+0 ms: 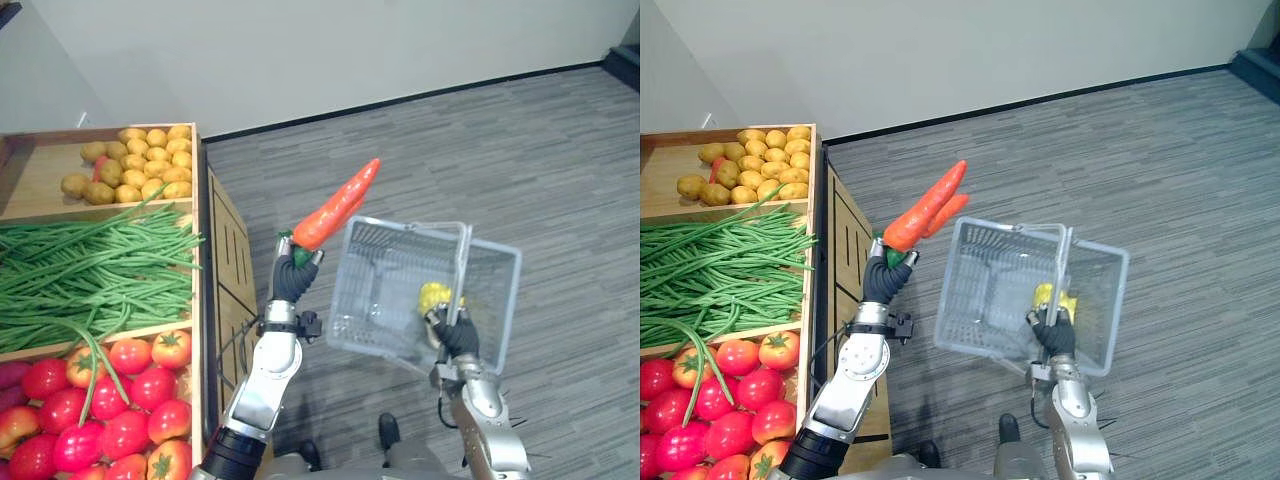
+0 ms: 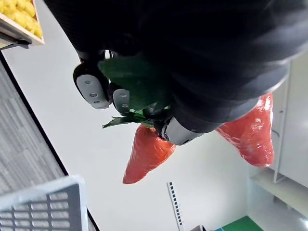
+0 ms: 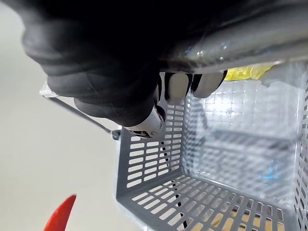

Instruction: Pick vegetable in the basket

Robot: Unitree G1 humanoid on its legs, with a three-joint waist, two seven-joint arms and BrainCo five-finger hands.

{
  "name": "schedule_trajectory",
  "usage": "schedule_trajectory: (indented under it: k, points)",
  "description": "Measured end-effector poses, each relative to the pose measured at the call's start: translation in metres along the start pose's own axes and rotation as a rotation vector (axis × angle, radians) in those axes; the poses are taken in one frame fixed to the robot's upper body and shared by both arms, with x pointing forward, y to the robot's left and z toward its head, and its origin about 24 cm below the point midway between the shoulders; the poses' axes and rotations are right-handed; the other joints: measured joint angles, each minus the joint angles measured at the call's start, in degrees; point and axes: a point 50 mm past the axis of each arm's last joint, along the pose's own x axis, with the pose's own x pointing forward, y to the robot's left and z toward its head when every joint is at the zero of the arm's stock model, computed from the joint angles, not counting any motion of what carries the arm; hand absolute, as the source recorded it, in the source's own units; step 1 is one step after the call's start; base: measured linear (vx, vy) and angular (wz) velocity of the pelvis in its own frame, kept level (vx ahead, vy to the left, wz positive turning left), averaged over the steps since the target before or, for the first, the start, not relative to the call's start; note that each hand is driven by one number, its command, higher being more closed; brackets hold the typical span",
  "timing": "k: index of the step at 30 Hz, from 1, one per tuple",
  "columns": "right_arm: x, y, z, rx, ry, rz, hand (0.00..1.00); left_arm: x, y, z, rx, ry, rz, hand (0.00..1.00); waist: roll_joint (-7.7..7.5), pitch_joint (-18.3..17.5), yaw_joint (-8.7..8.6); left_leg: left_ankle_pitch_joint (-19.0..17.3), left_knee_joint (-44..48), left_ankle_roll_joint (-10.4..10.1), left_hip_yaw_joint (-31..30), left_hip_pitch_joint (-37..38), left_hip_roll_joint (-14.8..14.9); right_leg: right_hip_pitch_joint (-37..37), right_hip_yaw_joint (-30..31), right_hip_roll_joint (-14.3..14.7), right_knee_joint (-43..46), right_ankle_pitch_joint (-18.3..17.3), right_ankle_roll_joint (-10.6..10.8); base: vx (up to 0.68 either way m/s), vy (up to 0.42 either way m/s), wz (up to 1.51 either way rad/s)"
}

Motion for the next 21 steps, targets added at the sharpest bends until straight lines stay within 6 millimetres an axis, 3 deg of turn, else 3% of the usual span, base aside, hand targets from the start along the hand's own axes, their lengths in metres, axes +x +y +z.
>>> schedule_trajectory:
  k: [4,10,14,21]
  points:
    - [-0.001,0.016,-0.002,0.033,0.011,0.09,1.0,-0.004,-0.002,-0.015,-0.02,0.08,-0.009,1.0,-0.54,-0.2,-0.01,0.0,-1.3,0.0,1.2,0.9,0.1,0.1,0.9,0.1,-0.6,0.4,0.5,0.06,0.025,-0.19]
    - [-0.003,0.025,-0.002,0.076,0.014,0.13,1.0,-0.014,-0.005,-0.034,0.019,0.172,-0.054,1.0,-2.85,-1.3,0.02,0.0,-1.9,0.0,1.1,1.7,-0.3,1.2,1.4,-0.3,-1.8,0.4,0.7,0.0,0.02,0.01]
    - [-0.003,0.022,-0.003,0.074,0.016,0.086,1.0,-0.03,-0.009,-0.05,0.032,0.262,-0.079,1.0,-3.05,-1.5,0.0,0.0,-2.1,0.0,0.2,1.4,-0.8,1.2,1.2,-0.8,-2.0,0.2,1.0,-0.03,0.006,0.05]
    - [-0.003,0.015,-0.004,0.076,0.021,0.016,1.0,-0.047,-0.013,-0.061,0.049,0.328,-0.115,1.0,-3.03,-1.5,0.01,0.7,-3.0,0.4,-1.2,1.4,-1.2,1.4,0.3,-1.1,-2.0,-0.2,1.5,-0.02,-0.004,0.1]
